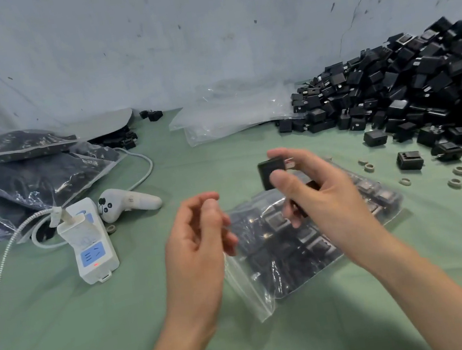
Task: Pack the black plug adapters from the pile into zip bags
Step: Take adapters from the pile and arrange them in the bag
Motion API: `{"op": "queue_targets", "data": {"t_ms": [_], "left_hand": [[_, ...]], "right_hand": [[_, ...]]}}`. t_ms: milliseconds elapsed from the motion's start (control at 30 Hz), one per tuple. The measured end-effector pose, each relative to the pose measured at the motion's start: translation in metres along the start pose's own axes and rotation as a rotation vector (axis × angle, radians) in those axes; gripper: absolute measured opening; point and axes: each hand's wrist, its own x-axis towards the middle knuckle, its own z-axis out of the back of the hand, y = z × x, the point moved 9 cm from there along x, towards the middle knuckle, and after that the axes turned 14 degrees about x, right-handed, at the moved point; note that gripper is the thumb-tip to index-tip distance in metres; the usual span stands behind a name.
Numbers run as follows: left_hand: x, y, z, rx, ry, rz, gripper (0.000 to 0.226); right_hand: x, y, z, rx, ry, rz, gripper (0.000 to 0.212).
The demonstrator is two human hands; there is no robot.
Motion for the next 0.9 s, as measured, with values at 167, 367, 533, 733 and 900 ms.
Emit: {"op": "queue_targets", "data": {"t_ms": [167, 367, 533, 733, 900], "left_hand": [[-0.007, -0.002, -0.03, -0.107, 0.224, 0.065, 0.036], [-0.003, 0.007, -0.011, -0.086, 0.219, 0.099, 0.039], [0.002, 0.068, 0.07, 0.138, -0.1, 0.444, 0.027], [-0.011, 0.084, 0.041, 0.194, 0.135, 0.528, 0.023], [-0.018, 0.074, -0.009, 0.098, 0.37, 0.535, 0.034]], "right_hand": [[-0.008, 0.0, -0.026, -0.303, 0.206, 0.118, 0.04], [-0.008, -0.008, -0.026, -0.262, 0.297, 0.032, 0.048], [0.0, -0.004, 0.005, -0.321, 0.068, 0.094, 0.03], [0.004, -0.003, 0.031, -0.292, -0.156, 0.133, 0.024], [0.003, -0.003, 0.039, -0.225, -0.249, 0.129, 0.026]]}}
